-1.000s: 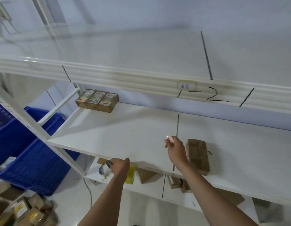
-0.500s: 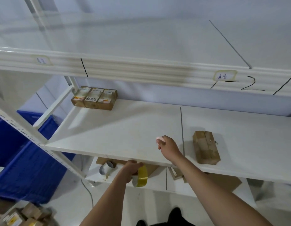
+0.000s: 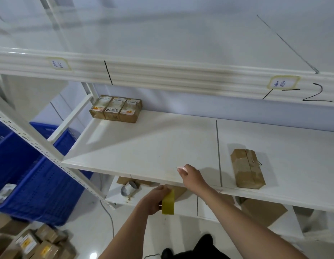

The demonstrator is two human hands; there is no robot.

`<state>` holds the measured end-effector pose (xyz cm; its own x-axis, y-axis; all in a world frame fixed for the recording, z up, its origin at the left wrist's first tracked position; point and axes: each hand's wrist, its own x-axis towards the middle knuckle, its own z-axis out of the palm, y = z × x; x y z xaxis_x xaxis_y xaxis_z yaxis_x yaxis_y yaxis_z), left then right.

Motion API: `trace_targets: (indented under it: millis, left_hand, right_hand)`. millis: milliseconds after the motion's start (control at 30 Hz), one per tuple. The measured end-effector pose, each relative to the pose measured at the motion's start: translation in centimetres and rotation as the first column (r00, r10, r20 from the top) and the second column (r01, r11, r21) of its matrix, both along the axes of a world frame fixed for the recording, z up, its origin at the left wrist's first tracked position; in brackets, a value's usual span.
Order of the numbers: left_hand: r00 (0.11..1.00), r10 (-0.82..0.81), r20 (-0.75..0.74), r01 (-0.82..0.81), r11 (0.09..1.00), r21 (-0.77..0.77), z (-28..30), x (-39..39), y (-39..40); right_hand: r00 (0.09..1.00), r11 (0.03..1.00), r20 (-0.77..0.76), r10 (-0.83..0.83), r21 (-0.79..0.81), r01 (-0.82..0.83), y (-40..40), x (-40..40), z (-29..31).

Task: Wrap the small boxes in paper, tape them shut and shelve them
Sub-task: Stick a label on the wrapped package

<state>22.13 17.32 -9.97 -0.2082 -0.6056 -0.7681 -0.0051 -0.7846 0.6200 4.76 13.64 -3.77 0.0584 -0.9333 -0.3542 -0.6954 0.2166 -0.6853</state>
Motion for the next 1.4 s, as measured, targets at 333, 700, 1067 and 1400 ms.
trace_targets:
  millis: [333,700,1067,1400]
  left_hand:
    - [0.990,-0.023,-0.140,0.031,0.998,0.049,-0.6,0.7,0.0]
    - [0.998,-0.047,-0.030,0.049,0.998,0.049,-0.8,0.4,-0.1]
    - [0.996,0.086,0.014,-0.086,0.996,-0.018,-1.0,1.1,2.0]
    - [0.998,0.015,-0.068,-0.013,1.000,0.025,-0.6,1.5,3.8]
  right_hand:
    - [1.000,0.999,-0.010,0.012,0.048,-0.012,0.3,1.6,-0.3]
    - [1.000,0.997,-0.016,-0.009,0.073,0.010,1.3,1.6,-0.9]
    - [0.998,0.996,-0.043,0.034,0.079,-0.031,1.5,1.5,-0.5]
    - [0.996,0.994,-0.060,0.069,0.086,-0.063,1.9,2.5,-0.5]
